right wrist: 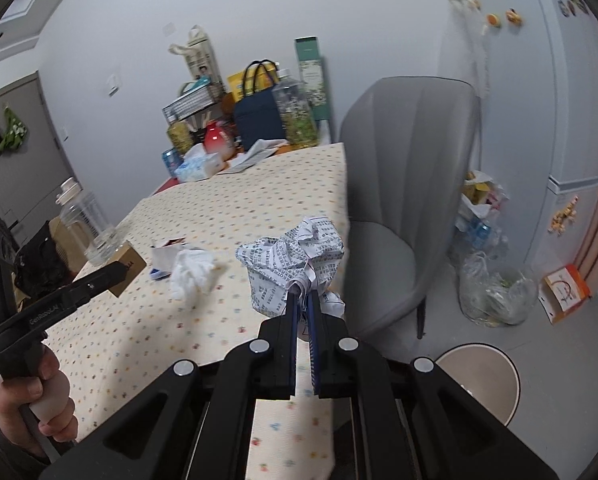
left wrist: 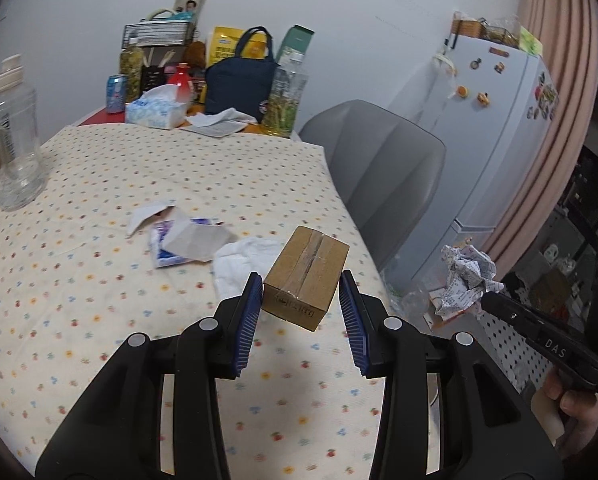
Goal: Collect trash
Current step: 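Carry the cardboard box and crumpled paper over to the beige bin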
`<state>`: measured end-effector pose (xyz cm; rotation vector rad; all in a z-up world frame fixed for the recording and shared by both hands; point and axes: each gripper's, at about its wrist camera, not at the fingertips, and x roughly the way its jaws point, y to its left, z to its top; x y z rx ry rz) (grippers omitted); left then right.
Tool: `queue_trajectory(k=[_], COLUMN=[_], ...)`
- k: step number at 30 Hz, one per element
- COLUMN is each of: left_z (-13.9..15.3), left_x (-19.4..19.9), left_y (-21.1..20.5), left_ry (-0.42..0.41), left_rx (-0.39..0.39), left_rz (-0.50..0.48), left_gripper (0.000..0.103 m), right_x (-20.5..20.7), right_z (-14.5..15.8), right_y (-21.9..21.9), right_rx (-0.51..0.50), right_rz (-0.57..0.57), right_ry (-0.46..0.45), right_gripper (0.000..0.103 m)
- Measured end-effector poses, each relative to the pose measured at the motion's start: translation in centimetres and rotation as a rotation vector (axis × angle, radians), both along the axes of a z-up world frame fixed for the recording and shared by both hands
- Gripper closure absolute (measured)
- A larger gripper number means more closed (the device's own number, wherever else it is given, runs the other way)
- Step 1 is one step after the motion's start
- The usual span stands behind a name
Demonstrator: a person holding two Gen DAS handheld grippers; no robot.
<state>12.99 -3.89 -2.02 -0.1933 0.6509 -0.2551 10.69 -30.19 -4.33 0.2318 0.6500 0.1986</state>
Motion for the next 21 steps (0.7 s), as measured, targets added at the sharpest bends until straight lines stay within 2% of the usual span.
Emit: queue_trajectory(k=[10, 21], left_z=[-0.8, -1.9], left_x=[2.1, 4.0], left_y=[-7.0, -14.5], left_ry=[0.031, 0.066], left_rx=[0.039, 0.094], left_rz=[-0.109, -0.206], left_gripper=[0.063, 0.063], right_x=[-0.2, -0.5], right_z=[-2.8, -7.5], right_y=[-6.1, -12.6], right_rx=[0.045, 0.094], right_rz=[-0.109, -0.217], right_ry=[0.038, 0.111], right_gripper=[0.097, 0.097])
